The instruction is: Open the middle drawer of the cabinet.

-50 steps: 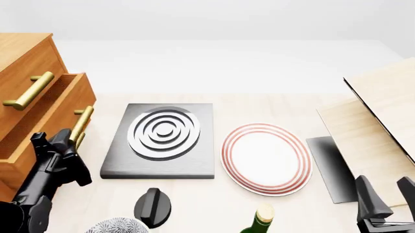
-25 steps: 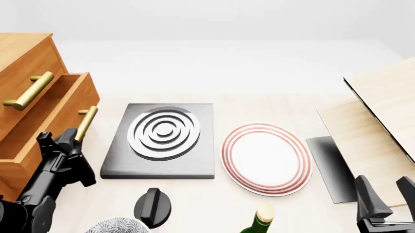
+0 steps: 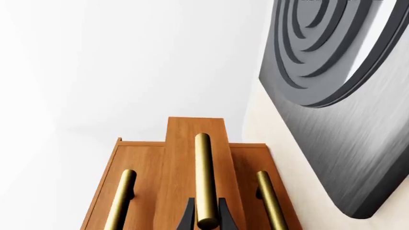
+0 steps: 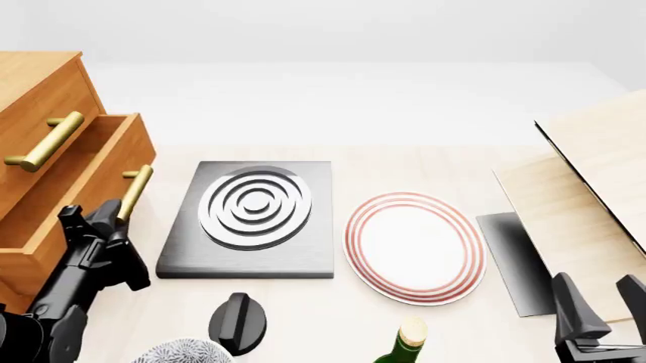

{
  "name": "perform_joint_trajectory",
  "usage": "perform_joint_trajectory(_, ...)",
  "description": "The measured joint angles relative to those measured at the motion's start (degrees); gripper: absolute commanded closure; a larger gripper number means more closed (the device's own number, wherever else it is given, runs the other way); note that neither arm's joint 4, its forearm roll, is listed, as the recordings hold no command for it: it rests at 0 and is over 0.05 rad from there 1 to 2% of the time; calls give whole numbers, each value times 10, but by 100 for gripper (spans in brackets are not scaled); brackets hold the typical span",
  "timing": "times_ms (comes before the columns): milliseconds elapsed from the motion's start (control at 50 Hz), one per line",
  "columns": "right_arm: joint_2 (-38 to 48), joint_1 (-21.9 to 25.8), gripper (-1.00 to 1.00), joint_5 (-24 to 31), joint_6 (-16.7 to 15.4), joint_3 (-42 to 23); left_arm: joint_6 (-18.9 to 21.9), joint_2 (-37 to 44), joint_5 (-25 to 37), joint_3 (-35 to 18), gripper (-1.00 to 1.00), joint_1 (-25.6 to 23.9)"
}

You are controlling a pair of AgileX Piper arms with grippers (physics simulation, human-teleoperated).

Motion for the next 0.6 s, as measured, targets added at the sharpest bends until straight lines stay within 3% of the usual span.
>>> perform_joint_trajectory(600,24,-3,-100,-23,0,1,-5,3,-3,0,100,-1)
